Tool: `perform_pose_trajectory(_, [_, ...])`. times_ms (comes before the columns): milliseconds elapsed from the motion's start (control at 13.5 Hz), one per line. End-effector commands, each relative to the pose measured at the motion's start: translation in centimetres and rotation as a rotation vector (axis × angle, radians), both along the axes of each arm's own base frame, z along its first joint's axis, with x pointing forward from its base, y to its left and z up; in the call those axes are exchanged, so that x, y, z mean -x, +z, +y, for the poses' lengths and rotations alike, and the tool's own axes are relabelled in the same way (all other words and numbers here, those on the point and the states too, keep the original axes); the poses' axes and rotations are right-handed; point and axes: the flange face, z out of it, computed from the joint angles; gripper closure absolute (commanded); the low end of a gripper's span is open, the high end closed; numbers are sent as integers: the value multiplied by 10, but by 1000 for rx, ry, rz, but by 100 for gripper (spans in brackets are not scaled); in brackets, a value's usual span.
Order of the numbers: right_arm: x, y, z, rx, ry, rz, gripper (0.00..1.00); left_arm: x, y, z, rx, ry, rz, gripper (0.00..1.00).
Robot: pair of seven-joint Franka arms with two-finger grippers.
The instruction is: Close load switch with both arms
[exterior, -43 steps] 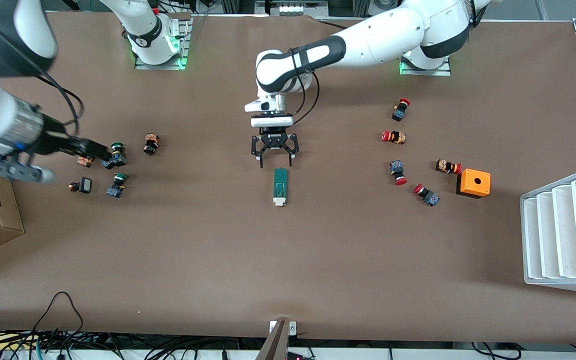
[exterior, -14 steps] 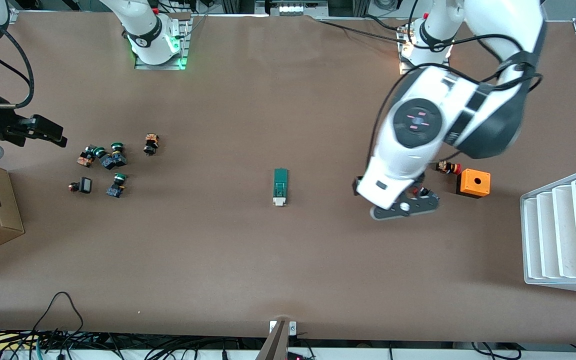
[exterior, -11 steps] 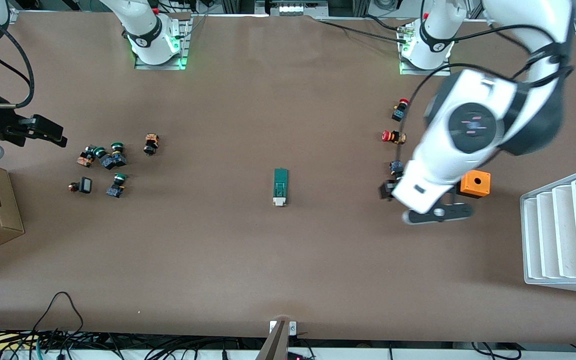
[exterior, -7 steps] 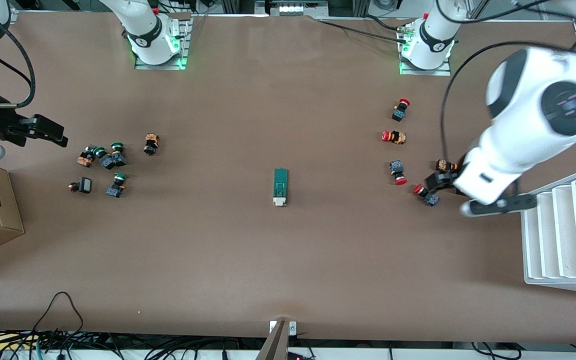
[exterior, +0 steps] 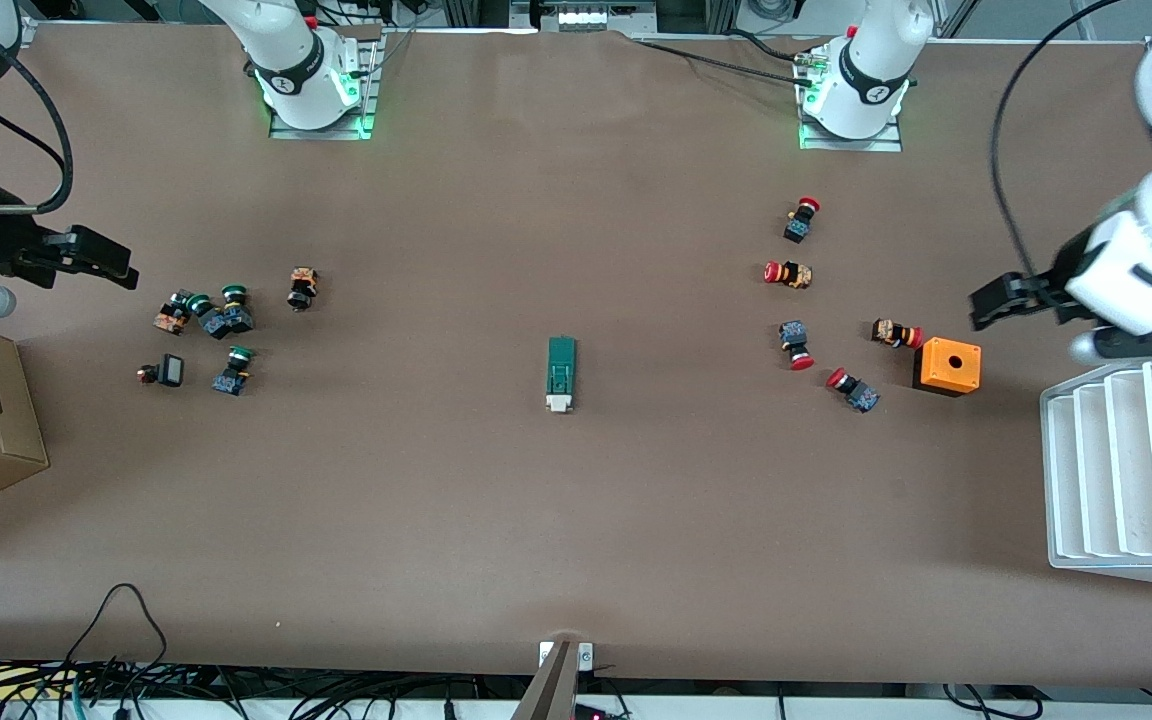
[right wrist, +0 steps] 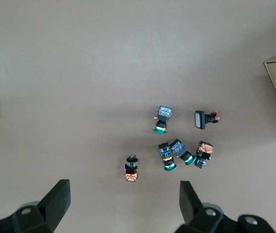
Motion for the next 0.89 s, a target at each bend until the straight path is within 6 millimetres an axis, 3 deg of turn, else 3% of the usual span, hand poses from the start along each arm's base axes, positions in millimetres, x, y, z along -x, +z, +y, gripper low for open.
perform_pose_trajectory(0, [1,6,1,9,15,3,1,15,13,19,27,-18,10,0])
perform_pose_trajectory(296, [1,6,1,9,15,3,1,21,50,24,33,-13,5,0])
perform_pose_trajectory(815, [1,7,1,9,15,0,1,29,56,19,35,-29,25,0])
